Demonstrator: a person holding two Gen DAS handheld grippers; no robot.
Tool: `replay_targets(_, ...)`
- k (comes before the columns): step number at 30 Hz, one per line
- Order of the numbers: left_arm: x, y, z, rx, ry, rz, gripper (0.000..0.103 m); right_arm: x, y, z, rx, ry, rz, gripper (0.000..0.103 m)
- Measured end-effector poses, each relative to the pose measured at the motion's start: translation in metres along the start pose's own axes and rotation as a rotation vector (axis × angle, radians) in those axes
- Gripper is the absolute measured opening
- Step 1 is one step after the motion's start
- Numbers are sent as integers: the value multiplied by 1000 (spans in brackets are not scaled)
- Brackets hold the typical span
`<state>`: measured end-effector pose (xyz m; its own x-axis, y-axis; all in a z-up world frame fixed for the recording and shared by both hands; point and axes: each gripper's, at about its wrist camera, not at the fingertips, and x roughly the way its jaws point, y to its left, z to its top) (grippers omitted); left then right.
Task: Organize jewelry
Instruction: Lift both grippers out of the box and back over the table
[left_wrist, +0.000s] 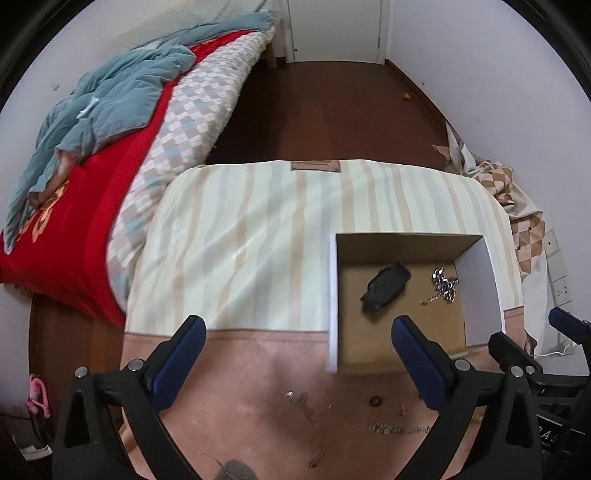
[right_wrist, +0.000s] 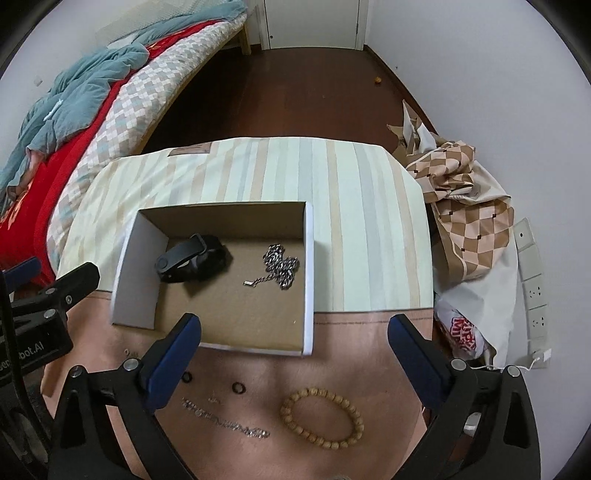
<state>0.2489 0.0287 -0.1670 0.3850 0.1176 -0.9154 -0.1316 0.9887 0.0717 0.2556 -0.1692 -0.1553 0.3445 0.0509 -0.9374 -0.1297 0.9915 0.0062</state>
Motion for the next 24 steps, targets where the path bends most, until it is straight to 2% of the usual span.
replay_targets(8,-54,10,-31,-28,-99,61,103,-47,10,-23,-16,-70,-20,102)
replay_targets(15,-99,20,-52,-52,-175,69,103,-99,24,-45,-25,-152,-15,102)
replay_targets(24,-158,28,-79,-33,-292,53,103,-171,41,-76,-34,-292,-46,102)
